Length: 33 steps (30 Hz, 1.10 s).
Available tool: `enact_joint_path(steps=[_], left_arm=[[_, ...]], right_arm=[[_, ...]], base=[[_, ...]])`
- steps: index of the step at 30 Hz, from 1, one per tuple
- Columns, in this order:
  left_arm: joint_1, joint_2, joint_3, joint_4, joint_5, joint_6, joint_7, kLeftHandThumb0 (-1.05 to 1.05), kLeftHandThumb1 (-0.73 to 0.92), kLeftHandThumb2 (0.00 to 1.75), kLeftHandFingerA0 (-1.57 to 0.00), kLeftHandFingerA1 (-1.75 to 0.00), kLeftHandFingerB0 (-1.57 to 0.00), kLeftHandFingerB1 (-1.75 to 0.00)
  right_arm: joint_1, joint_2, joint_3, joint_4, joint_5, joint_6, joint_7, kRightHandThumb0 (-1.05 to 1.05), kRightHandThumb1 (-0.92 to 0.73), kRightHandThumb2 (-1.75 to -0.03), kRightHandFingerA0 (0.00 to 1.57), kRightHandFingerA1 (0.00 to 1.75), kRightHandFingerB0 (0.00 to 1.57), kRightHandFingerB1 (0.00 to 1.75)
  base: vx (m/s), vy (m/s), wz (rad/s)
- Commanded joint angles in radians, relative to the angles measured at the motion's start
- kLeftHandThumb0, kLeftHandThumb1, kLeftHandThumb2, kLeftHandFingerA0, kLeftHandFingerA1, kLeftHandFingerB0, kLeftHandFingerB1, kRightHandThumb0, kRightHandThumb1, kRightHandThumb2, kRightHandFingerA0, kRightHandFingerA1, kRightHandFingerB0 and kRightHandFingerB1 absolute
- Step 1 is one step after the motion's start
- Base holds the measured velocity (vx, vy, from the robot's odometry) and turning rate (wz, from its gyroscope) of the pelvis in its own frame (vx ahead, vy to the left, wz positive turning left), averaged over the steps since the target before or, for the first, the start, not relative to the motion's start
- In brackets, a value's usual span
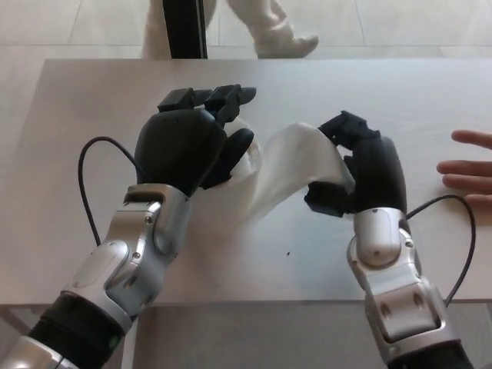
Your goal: A toilet paper roll is kept in the middle of the desk infront of the robot. The robot places its left hand on the top of the toilet paper roll to hold it still and uses its right hand to tear off a piece of toilet paper from it and hands the paper to a person
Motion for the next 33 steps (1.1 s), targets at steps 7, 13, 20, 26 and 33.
enact_joint_path(steps=[7,13,20,26,33], left_arm=[[0.131,0.014,-0.037,0.118,-0.003,0.029,-0.089,-0.37,0.79,0.76,-0.24,-0.41,-0.29,-0.39],[0.142,0.014,-0.043,0.110,0.001,0.033,-0.089,-0.39,0.79,0.76,-0.24,-0.42,-0.29,-0.39],[0.147,0.015,-0.045,0.127,-0.002,0.023,-0.089,-0.40,0.79,0.78,-0.22,-0.43,-0.28,-0.39],[0.159,0.014,-0.048,0.122,0.000,0.025,-0.087,-0.41,0.82,0.75,-0.22,-0.43,-0.28,-0.39],[0.187,0.013,-0.051,0.109,-0.005,0.022,-0.079,-0.41,0.81,0.76,-0.23,-0.44,-0.29,-0.40]], right_arm=[[-0.027,0.243,-0.245,-0.207,0.467,-0.037,-0.020,-0.14,-0.50,-1.30,1.12,1.75,0.83,1.62],[-0.053,0.318,-0.309,-0.240,0.592,-0.021,-0.093,-0.14,-0.49,-1.38,1.04,1.75,0.73,1.65],[-0.040,0.356,-0.310,-0.277,0.683,0.004,-0.112,-0.18,-0.55,-1.29,1.02,1.75,0.72,1.71],[-0.075,0.389,-0.333,-0.297,0.788,0.033,-0.166,-0.18,-0.54,-1.36,1.00,1.75,0.65,1.75],[-0.147,0.411,-0.385,-0.331,0.956,0.043,-0.277,-0.20,-0.45,-1.47,1.06,1.75,0.79,1.75]], base=[[0.00,0.000,0.00],[0.00,0.000,0.00],[0.00,0.000,0.00],[0.00,0.000,0.00],[0.00,0.000,0.00]])
